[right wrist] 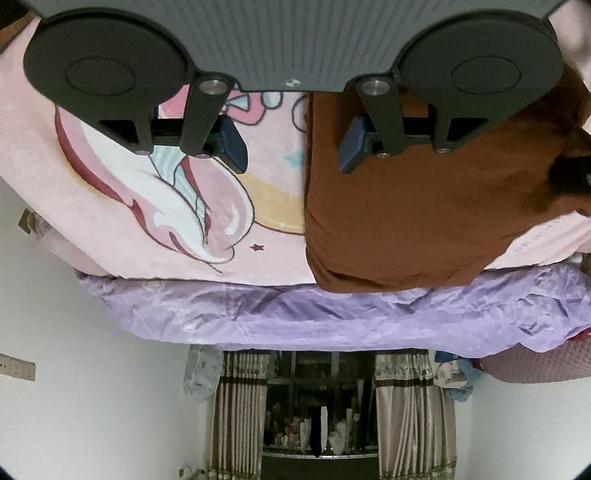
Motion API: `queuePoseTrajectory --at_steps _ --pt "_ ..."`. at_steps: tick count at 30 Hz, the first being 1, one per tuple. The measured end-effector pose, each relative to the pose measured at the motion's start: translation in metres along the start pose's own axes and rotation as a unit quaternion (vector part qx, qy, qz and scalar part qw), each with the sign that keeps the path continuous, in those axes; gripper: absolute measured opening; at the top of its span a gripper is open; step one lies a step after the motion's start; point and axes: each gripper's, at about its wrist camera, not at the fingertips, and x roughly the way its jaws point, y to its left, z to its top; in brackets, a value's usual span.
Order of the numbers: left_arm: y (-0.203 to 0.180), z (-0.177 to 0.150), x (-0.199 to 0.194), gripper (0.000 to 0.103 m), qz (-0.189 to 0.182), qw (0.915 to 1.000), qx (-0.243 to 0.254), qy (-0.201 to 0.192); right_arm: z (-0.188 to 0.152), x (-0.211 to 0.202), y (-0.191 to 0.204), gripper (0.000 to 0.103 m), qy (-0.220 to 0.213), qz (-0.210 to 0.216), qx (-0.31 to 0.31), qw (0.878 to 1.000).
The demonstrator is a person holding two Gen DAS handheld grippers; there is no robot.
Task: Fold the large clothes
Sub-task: 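Grasp the folded jacket's corner with the left tool and tuck it in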
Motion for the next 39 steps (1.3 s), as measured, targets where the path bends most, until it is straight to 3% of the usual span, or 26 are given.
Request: queuePoseTrajectory --at_steps 5,7,9,12,14,18,23,27,28,30,31,32,35,39 --pt "0.004 0.004 -0.011 0.103 -0.003 0.9999 -0.016 0.003 -0.005 0.004 0.000 0.068 0.009 -0.027 -0.013 1.000" --pt "0.008 0.000 -0.016 0.103 0.002 0.9999 -0.017 0.001 -0.004 -0.003 0.004 0.064 0.009 -0.019 -0.023 1.000" --pt "0.009 -0.007 -0.021 0.103 0.035 0.9994 0.003 -0.004 0.000 -0.016 0.007 0.060 -0.004 0.019 -0.025 0.999" --pt "0.007 -0.017 -0.023 0.103 0.079 0.9953 0.054 -0.011 0.008 -0.040 0.009 0.070 -0.022 0.147 0.010 0.989" --pt "0.008 -0.017 -0.022 0.103 0.084 0.9946 0.061 -0.008 0.010 -0.045 0.012 0.072 -0.016 0.191 0.024 0.981" --pt "0.006 -0.008 -0.027 0.103 0.077 0.9959 0.046 -0.014 0.006 -0.045 0.029 0.072 -0.011 0.161 -0.008 0.987" --pt "-0.006 0.000 -0.026 0.103 0.092 0.9933 0.065 -0.025 0.004 -0.035 0.032 0.072 0.012 0.185 0.005 0.983" --pt "-0.014 0.000 -0.011 0.103 0.091 0.9924 0.082 -0.012 0.003 -0.037 0.039 0.073 0.008 0.175 -0.006 0.984" --pt "-0.015 -0.001 -0.007 0.101 0.094 0.9920 0.084 -0.009 0.003 -0.037 0.040 0.073 0.009 0.174 -0.008 0.985" --pt "-0.016 -0.004 0.001 0.072 0.089 0.9925 0.084 -0.005 0.001 -0.036 0.042 0.074 0.012 0.171 -0.011 0.985" --pt "-0.016 -0.005 0.005 0.040 0.076 0.9939 0.079 0.005 0.000 -0.035 0.043 0.074 0.015 0.168 -0.014 0.986" --pt "-0.015 -0.006 0.008 0.024 0.075 0.9945 0.072 0.012 0.000 -0.034 0.045 0.074 0.018 0.164 -0.015 0.986" --pt "-0.019 -0.009 0.001 0.015 0.077 0.9937 0.081 -0.001 -0.001 -0.037 0.047 0.074 0.016 0.157 -0.022 0.987" --pt "-0.026 -0.011 -0.045 0.011 0.066 0.9935 0.082 -0.045 0.005 -0.048 0.039 0.074 0.009 0.171 -0.016 0.985"
